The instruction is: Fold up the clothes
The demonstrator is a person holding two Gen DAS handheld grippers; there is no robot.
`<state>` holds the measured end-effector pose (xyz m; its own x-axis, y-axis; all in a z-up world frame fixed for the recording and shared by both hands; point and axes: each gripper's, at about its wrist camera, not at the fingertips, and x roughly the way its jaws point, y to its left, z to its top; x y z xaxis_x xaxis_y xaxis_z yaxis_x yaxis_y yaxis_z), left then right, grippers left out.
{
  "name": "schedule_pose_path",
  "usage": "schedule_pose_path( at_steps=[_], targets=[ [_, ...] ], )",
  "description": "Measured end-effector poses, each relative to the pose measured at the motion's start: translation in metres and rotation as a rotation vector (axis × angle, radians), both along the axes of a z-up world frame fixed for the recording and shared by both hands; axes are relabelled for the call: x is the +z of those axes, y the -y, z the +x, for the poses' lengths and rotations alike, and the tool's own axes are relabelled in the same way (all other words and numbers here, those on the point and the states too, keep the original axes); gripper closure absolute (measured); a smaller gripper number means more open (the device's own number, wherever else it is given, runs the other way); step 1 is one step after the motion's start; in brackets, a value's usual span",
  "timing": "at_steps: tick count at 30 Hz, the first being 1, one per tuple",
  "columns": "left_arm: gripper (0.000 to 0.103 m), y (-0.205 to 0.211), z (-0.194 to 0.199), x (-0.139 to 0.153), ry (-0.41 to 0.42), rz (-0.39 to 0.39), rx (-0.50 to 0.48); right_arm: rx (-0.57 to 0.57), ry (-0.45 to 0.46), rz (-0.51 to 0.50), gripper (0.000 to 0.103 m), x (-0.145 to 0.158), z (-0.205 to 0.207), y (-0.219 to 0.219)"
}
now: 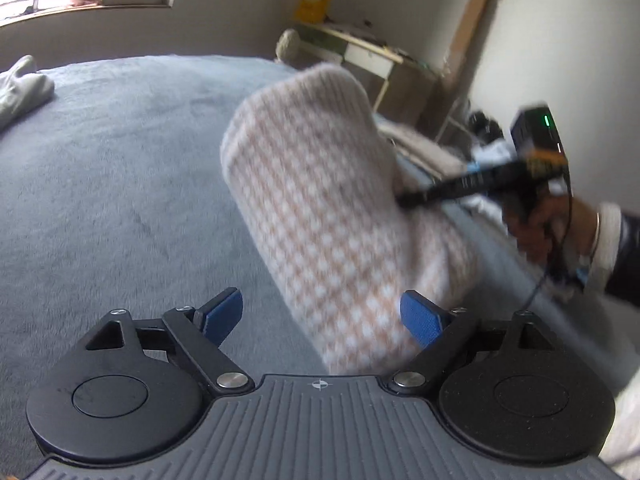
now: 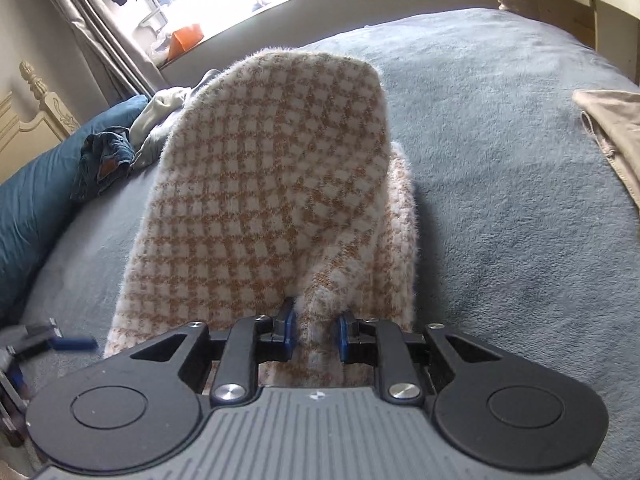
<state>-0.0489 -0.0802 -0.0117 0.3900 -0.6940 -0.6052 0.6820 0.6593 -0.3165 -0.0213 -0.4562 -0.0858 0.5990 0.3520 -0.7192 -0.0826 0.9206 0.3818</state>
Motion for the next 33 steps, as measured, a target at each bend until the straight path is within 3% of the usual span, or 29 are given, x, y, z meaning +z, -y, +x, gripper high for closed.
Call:
schedule_pose_path(
  at_steps=[3,6,8,9,11,13,15,17,19,22,25,28,29,31,33],
  targets=[
    [0.010,0.023,0.017,-0.007,-0.083,-0.022,-0.055,0.002,0.011,-0.002,0.081,-0.004,-0.001,0.001],
    [0.009,0.040,0.024,-0.031,-0.139,0.038,-0.027,-0.021,0.011,-0.024,0.077,0.005,-0.006,0.003],
    [0.009,0.040,0.029,-0.044,-0.212,0.016,0.008,-0.038,0.010,-0.041,0.072,0.014,-0.010,0.005],
    [0.008,0.040,0.032,-0.050,-0.250,0.004,0.026,-0.047,0.009,-0.050,0.063,0.018,-0.013,0.005],
    [0.008,0.040,0.032,-0.054,-0.264,-0.001,0.035,-0.065,0.008,-0.068,0.059,0.026,-0.017,0.007],
    [0.008,0.044,0.030,-0.054,-0.243,0.018,0.032,-0.096,0.039,-0.159,0.060,0.046,-0.023,0.004],
    [0.008,0.047,0.029,-0.054,-0.244,0.026,0.032,-0.106,0.134,-0.274,0.064,0.077,-0.029,-0.005],
    [0.008,0.049,0.029,-0.056,-0.250,0.029,0.034,-0.063,0.264,-0.321,0.066,0.106,-0.031,-0.023],
    [0.007,0.050,0.028,-0.057,-0.251,0.032,0.035,0.045,0.396,-0.330,0.068,0.129,-0.025,-0.054],
    [0.007,0.050,0.027,-0.059,-0.258,0.031,0.039,0.221,0.518,-0.413,0.071,0.137,-0.006,-0.110],
    [0.006,0.050,0.032,-0.060,-0.270,0.026,0.042,0.360,0.513,-0.462,0.079,0.119,0.026,-0.153],
    [0.006,0.048,0.034,-0.063,-0.286,0.017,0.039,0.362,0.408,-0.599,0.086,0.070,0.051,-0.155],
    [0.006,0.048,0.034,-0.065,-0.294,0.014,0.035,0.329,0.354,-0.587,0.086,0.054,0.057,-0.142],
    [0.006,0.047,0.036,-0.068,-0.309,0.006,0.026,0.217,0.250,-0.471,0.086,0.032,0.065,-0.111],
    [0.005,0.046,0.036,-0.069,-0.300,0.002,0.020,0.150,0.213,-0.344,0.087,0.023,0.064,-0.088]
  ],
)
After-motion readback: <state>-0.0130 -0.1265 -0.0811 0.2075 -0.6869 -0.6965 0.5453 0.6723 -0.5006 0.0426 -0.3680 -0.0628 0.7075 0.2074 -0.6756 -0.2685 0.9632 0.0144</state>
